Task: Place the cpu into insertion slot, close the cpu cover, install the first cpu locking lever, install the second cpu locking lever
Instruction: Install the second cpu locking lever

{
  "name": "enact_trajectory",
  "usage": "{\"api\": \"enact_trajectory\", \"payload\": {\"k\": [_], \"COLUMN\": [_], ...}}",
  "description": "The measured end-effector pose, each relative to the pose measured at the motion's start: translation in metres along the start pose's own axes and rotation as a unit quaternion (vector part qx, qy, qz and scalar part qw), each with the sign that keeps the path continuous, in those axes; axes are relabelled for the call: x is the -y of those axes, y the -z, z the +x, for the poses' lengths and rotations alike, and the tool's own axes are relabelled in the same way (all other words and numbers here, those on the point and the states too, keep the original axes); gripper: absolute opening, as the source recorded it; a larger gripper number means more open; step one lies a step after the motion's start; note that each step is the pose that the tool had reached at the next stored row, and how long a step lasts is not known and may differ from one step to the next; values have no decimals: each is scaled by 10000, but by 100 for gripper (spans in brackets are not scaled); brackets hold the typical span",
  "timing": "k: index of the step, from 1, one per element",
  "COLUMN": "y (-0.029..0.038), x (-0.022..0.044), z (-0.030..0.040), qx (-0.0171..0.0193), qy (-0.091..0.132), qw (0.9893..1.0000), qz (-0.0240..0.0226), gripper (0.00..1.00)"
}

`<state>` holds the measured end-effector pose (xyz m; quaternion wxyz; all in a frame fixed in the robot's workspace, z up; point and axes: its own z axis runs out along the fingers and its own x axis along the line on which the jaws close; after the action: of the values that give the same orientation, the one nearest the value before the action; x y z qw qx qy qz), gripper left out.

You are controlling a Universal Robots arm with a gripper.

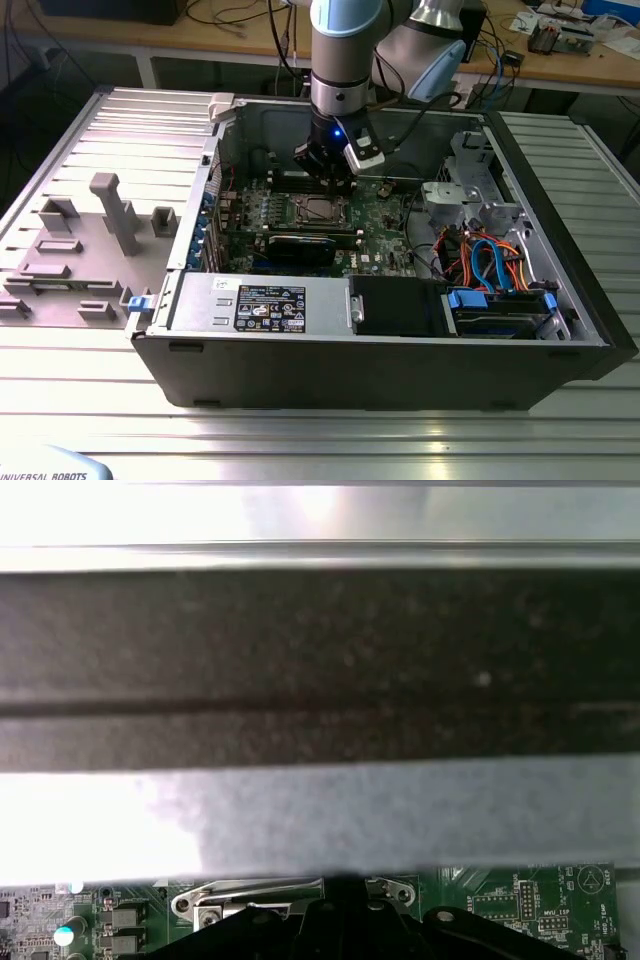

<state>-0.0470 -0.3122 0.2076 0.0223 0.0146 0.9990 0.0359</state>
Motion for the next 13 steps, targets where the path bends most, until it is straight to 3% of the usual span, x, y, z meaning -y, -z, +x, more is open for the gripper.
{"api": "enact_trajectory", "payload": {"k": [10, 13], "y": [9, 58], "x": [35, 31], "z": [-1, -3], "qx": [0, 0], "qy": [0, 0], "qw": [10000, 10000], "qz": [1, 1], "gripper": [11, 11]}}
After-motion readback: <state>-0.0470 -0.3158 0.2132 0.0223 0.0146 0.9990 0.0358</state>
